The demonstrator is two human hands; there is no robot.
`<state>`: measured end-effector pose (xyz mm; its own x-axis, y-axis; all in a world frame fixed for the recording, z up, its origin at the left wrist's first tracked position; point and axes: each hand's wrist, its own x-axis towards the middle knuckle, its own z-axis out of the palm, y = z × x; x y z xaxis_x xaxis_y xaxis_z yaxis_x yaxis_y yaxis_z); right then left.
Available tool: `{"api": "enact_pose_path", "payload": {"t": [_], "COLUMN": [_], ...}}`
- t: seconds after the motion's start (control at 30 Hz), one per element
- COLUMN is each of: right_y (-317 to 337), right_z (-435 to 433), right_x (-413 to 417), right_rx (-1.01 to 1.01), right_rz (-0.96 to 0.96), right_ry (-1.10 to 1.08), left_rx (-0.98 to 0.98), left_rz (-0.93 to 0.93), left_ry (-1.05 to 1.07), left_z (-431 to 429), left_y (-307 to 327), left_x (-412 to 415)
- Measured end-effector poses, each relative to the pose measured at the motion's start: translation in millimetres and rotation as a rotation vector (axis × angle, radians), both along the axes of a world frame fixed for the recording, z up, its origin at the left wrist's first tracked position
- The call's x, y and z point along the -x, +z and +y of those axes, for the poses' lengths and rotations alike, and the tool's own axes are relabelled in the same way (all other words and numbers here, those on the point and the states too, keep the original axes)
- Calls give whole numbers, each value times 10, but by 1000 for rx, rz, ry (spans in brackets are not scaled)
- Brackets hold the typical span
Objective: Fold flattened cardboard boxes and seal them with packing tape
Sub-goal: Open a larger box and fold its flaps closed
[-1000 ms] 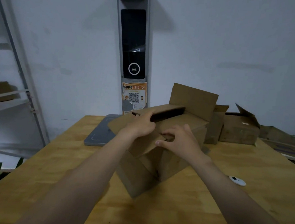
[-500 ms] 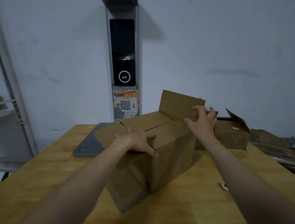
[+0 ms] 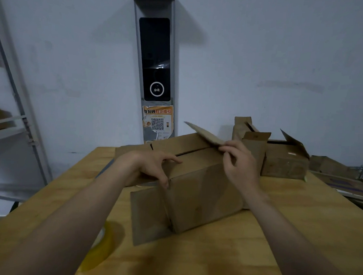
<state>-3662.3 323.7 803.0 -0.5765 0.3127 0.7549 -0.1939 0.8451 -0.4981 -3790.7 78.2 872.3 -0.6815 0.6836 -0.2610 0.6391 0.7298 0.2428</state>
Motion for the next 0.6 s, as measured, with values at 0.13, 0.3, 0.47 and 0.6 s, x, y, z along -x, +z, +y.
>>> {"api": "enact_pose_path", "payload": {"t": [0.13,0.3,0.47,0.6], "right_y": [-113,-89,161,304], "right_z": [-152,-260,-458,-542], "right_x": [-122,-284,-255,-181], "right_rx": [-150,-180,-274,-221], "right_rz": [-114,-304,-653,-772], "right_ry": [-18,-77,-197,-151], "left_rx": [5,60,27,93], "left_rz": [-10,29,60,222], "left_ry": [-18,-26,-58,-38], "left_z": [-76,-124,-235,-319], "left_y": [18,-3,-22,18], "left_x": [-18,58,80,-16]}}
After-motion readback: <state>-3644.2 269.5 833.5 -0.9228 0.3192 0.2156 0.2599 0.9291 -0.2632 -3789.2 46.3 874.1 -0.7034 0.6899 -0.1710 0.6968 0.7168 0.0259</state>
